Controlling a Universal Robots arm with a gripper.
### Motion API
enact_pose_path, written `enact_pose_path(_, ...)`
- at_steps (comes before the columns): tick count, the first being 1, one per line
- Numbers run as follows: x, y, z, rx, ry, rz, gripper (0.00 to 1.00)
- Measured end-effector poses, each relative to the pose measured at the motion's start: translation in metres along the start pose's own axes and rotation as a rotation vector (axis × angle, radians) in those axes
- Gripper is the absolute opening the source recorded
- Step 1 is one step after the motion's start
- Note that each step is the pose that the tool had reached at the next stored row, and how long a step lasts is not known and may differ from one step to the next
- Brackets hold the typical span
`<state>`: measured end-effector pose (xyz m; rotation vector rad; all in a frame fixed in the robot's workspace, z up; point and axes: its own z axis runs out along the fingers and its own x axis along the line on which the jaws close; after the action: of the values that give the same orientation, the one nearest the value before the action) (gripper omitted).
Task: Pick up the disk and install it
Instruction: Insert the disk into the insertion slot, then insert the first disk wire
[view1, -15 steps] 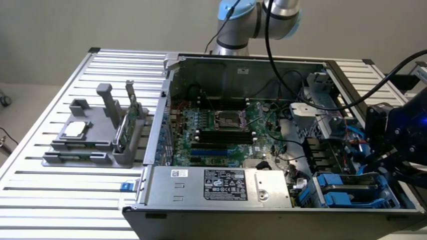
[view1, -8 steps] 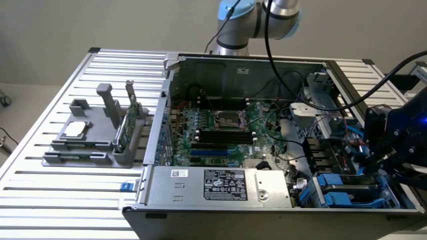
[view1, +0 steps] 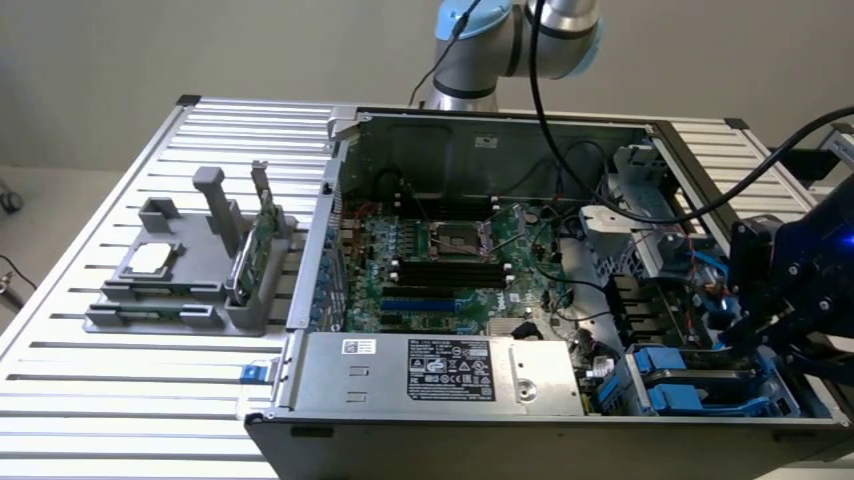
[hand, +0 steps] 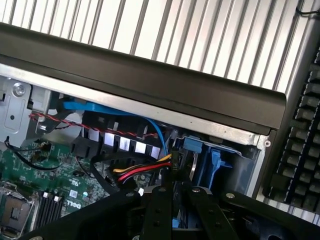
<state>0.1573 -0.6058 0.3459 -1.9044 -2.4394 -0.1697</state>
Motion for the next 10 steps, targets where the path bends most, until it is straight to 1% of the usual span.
enact_pose_path(2, 0.0000, -0.0001, 0.0001, 0.0046, -0.0056, 0.005, 0.17)
enact_pose_path(3, 0.0000, -0.0003, 0.0002, 0.0097, -0.0065, 0.007, 0.17)
enact_pose_path(4, 0.0001, -0.0007, 0.0003, 0.0166, -0.0074, 0.008, 0.17)
enact_pose_path(6, 0.0008, -0.0019, 0.0002, 0.0301, -0.0119, 0.009, 0.17)
enact_pose_path(7, 0.0011, -0.0023, 0.0004, 0.0345, -0.0146, 0.010, 0.17)
enact_pose_path(9, 0.0012, -0.0025, 0.0005, 0.0382, -0.0193, 0.014, 0.17)
enact_pose_path(10, 0.0012, -0.0026, 0.0006, 0.0393, -0.0200, 0.018, 0.17)
